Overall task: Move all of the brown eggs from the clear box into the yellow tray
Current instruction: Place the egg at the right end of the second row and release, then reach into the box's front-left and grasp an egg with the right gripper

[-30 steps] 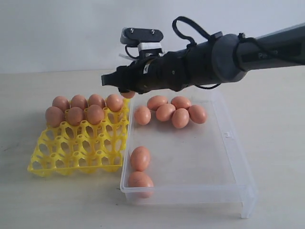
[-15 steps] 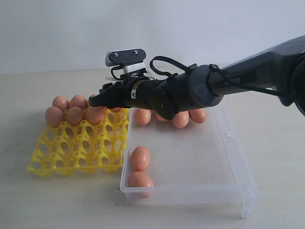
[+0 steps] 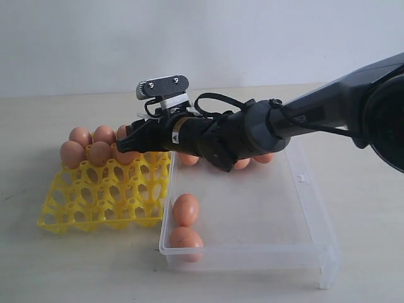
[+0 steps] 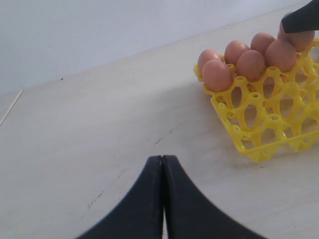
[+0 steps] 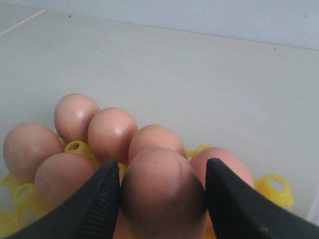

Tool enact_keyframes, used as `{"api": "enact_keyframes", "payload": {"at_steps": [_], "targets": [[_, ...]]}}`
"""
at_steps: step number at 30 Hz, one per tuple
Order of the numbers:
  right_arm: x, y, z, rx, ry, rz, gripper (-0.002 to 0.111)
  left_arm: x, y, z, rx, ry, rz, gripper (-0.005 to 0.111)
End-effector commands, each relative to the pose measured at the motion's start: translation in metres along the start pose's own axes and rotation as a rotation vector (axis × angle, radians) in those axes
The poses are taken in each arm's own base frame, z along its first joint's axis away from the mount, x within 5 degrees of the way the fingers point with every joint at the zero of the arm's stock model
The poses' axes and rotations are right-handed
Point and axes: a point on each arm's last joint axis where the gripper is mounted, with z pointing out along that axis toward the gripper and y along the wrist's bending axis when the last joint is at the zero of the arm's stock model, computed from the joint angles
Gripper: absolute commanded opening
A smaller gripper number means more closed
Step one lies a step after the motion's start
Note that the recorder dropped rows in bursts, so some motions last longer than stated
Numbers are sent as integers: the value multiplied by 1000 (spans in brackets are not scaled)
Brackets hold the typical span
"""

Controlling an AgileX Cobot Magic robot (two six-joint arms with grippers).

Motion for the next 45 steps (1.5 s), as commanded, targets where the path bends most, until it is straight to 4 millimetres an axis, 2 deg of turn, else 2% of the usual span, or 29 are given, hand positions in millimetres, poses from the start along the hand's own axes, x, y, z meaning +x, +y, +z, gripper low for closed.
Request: {"api": "enact_keyframes", "payload": {"at_steps": [1,4,8,18,21,24,27,29,32,39,45], "targets": [[5,2,0,-6,14,21,32,-2,0,-1,-2,-18,-4,0],[5,2,0,-1,23,47,45,-2,0,-1,-2,-18,-4,0],[3,2,-2,9,39,49,53,-2,0,-1,-2,-18,-4,0],[-8,2,-11,36,77,38,54,-2,0,-1,-2,-18,-4,0],[-27,4,-26,71,110,41,54,-2,0,-1,-2,-18,-4,0],[-51,6,-55,142,205,54,54,-2,0,-1,-2,-18,-4,0],[-59,6,-84,229,375,173,54,-2,0,-1,-2,-18,-4,0],[-54,5,-97,273,511,293,54,-2,0,-1,-2,-18,-4,0],[-46,8,-103,254,631,422,54,-2,0,-1,-2,-18,-4,0],[-37,14,-96,194,672,505,54,-2,0,-1,-2,-18,-4,0],[-5,9,-101,228,706,522,54,-2,0,-1,-2,-18,-4,0]]}}
